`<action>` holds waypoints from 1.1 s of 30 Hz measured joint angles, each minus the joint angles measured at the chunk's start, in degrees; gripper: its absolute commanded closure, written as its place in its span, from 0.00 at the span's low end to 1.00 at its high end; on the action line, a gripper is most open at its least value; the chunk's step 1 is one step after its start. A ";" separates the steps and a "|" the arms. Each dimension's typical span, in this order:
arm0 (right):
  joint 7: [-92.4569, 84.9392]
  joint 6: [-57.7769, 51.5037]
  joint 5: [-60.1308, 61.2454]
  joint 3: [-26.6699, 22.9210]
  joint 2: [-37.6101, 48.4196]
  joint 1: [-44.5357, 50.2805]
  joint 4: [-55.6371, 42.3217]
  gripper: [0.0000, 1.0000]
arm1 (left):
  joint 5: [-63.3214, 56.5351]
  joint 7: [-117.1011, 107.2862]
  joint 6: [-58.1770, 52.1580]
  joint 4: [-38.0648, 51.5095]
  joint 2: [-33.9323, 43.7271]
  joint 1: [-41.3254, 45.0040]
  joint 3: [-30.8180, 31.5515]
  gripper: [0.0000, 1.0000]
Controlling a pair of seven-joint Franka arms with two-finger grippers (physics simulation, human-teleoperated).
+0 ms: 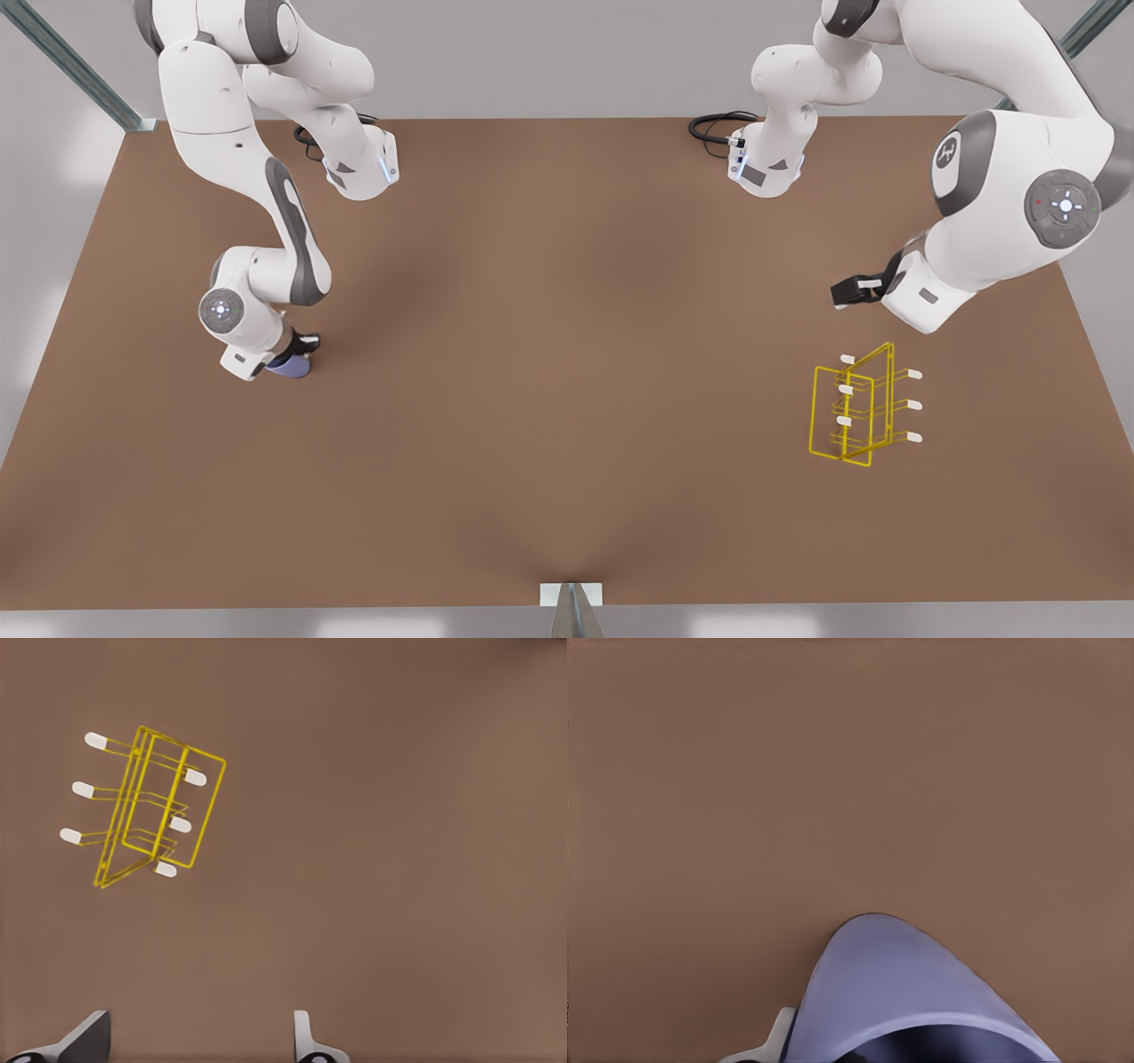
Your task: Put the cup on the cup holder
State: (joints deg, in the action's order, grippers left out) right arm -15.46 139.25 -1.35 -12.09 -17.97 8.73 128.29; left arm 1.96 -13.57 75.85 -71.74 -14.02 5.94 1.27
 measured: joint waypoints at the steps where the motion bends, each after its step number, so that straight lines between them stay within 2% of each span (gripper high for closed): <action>1: -0.24 -0.23 0.00 0.01 0.03 0.03 -0.30 0.79 | -0.02 0.02 0.06 0.00 0.00 -0.06 0.14 0.00; 7: -1.28 -2.59 3.04 0.38 0.36 2.00 -7.22 0.79 | 0.64 0.86 -2.00 3.62 1.95 0.10 0.89 0.00; 14: -2.09 -7.91 30.55 0.92 -1.93 14.12 -17.72 0.79 | -0.51 1.58 -2.15 3.74 0.42 -0.24 2.27 0.00; 22: -2.83 -10.52 75.78 1.14 -17.68 29.24 -34.77 0.79 | -1.11 3.90 -2.33 3.47 0.42 -0.67 1.33 0.00; 26: -4.12 -10.65 96.11 1.19 -27.83 35.36 -47.09 0.79 | -1.35 6.24 -3.15 3.41 0.41 -0.66 -0.10 0.00; 29: -5.72 -10.59 105.97 1.05 -34.61 37.85 -53.66 0.79 | -1.39 7.67 -3.30 3.43 0.20 -1.39 -1.26 0.00; 33: -8.17 -10.54 112.74 1.03 -40.85 39.47 -58.59 0.79 | -1.43 9.25 -3.43 3.39 0.13 -1.20 -1.44 0.00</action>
State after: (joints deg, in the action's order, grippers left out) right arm -23.64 128.71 111.39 -11.06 -58.82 48.20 69.69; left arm 0.53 -4.32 72.42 -68.36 -13.90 4.74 -0.17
